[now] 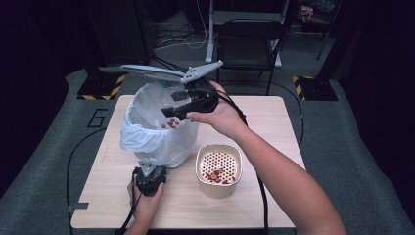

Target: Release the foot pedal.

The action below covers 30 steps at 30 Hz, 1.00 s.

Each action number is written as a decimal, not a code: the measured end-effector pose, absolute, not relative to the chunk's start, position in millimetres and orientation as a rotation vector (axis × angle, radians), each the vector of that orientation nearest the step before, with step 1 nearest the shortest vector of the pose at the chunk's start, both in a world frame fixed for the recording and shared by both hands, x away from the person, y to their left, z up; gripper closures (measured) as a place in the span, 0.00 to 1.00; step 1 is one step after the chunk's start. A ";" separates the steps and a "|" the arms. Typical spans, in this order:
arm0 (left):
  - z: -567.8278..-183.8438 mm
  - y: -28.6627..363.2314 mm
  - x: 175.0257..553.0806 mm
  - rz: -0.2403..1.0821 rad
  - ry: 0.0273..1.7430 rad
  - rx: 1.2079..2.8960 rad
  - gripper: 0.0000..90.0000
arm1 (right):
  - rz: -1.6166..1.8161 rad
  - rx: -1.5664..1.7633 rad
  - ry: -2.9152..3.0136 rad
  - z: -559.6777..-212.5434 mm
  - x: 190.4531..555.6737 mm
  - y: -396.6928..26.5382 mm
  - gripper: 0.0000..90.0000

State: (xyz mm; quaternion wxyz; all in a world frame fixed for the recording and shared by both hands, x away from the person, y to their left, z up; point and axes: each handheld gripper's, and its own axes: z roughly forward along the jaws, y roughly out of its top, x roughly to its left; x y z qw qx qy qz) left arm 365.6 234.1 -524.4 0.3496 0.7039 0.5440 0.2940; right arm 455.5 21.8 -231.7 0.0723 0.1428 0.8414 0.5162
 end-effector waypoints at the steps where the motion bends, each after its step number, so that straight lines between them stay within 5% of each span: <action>1: -524.4 234.1 365.6 0.761 1.409 1.823 0.57 | 1.554 0.429 2.522 -232.2 455.8 26.0 0.41; 24: -525.4 231.8 365.4 0.747 1.425 1.795 0.57 | 1.375 0.624 2.470 -264.6 479.8 69.3 0.39; 30: -524.6 233.4 365.1 0.750 1.415 1.824 0.57 | 1.372 0.722 2.412 -272.0 483.1 72.8 0.29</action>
